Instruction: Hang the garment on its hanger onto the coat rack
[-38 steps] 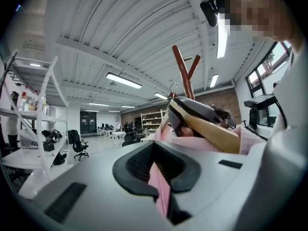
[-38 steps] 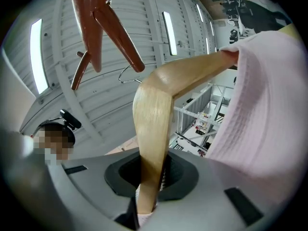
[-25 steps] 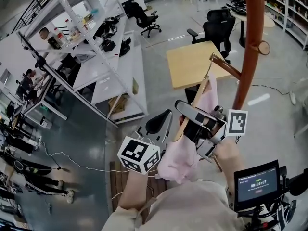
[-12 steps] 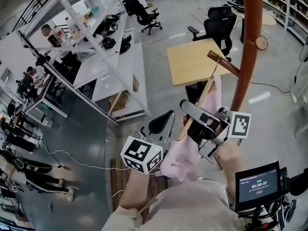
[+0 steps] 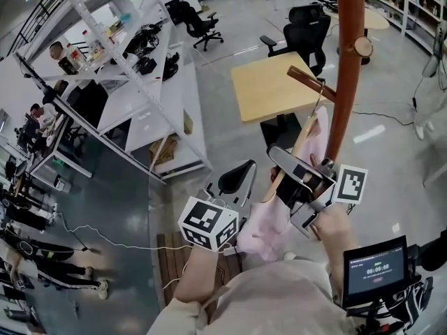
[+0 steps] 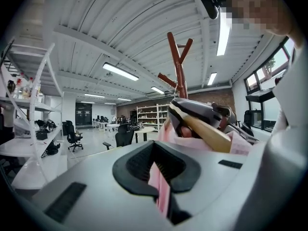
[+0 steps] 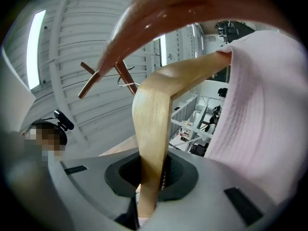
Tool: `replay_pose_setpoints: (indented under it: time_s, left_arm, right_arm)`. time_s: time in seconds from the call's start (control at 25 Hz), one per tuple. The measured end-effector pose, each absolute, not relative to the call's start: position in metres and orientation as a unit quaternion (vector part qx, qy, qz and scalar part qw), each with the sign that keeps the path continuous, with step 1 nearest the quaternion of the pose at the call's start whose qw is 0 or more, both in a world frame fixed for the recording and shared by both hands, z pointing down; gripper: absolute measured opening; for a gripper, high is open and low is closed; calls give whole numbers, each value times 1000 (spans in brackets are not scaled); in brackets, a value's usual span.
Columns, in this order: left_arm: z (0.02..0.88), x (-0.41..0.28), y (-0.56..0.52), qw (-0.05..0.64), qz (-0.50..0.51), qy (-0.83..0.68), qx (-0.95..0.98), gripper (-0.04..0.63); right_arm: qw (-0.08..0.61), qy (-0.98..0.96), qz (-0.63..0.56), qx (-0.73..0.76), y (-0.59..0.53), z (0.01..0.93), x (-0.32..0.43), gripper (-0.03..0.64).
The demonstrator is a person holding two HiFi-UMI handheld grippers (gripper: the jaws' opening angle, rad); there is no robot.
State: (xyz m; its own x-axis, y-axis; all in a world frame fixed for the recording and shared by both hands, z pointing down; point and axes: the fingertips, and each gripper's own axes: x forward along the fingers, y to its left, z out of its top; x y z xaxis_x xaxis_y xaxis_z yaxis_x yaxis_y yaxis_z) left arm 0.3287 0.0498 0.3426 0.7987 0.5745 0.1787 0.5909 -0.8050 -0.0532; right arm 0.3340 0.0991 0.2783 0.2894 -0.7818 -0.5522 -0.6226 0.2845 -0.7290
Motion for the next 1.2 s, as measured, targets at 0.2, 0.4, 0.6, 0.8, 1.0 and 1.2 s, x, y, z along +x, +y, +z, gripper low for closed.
replay_pose_setpoints:
  time_s: [0.2,0.4,0.6,0.8,1.0,1.2]
  left_arm:
    - [348,313,73,49,-80,-330,-939,6]
    - [349,307,87,45,-81,-352,-932,6]
    - [351,304,101,44,-81,-371,-924,6]
    - [355,309,109,42,-84,-385,-918,6]
    - [356,308,117,39,-85,-398,-913,6]
    - [357,308,123,38,-84,-406,-909,6]
  right_arm:
    - [540,570,-68,-616,122,286,319,49]
    - [537,553,-61,-634,132,290,314,49]
    - [527,538,-53,-655,141,293,312,51]
    - [501,532,-46,-681,146,297,315,55]
    - [483,514,-47,-707,152,297,314,109]
    - [453,504,-55,-734,153,298,313,178]
